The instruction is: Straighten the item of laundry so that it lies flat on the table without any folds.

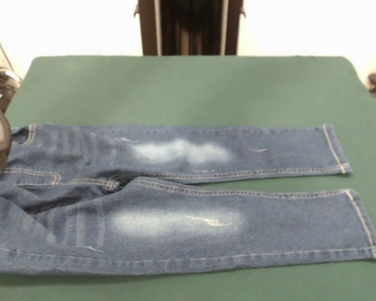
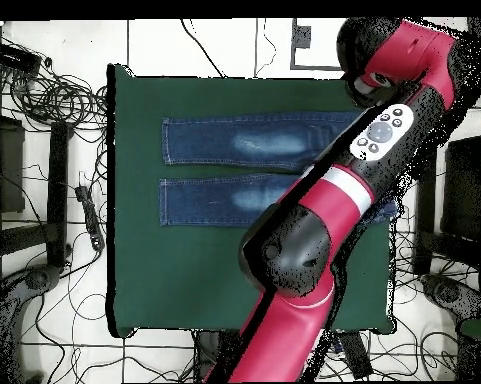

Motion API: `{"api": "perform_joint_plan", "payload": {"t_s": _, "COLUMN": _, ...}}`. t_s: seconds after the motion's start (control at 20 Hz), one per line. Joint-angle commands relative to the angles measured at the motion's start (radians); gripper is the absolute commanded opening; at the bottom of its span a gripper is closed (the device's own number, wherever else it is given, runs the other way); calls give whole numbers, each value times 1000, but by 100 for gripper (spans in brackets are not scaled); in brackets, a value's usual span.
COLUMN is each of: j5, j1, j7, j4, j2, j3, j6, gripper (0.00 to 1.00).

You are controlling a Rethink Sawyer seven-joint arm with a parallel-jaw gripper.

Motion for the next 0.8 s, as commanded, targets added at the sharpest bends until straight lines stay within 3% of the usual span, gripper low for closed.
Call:
{"api": "perform_joint_plan", "payload": {"t_s": 0.05, "j5": 19, "j1": 60, "j7": 331, "j4": -41, "j2": 53, "j3": -58, "j6": 89, "gripper": 0}}
{"api": "perform_joint_plan", "payload": {"t_s": 0.8, "j5": 42, "j1": 80, "j7": 450, "j4": -45, "j2": 73, "j3": -76, "j6": 105, "gripper": 0}}
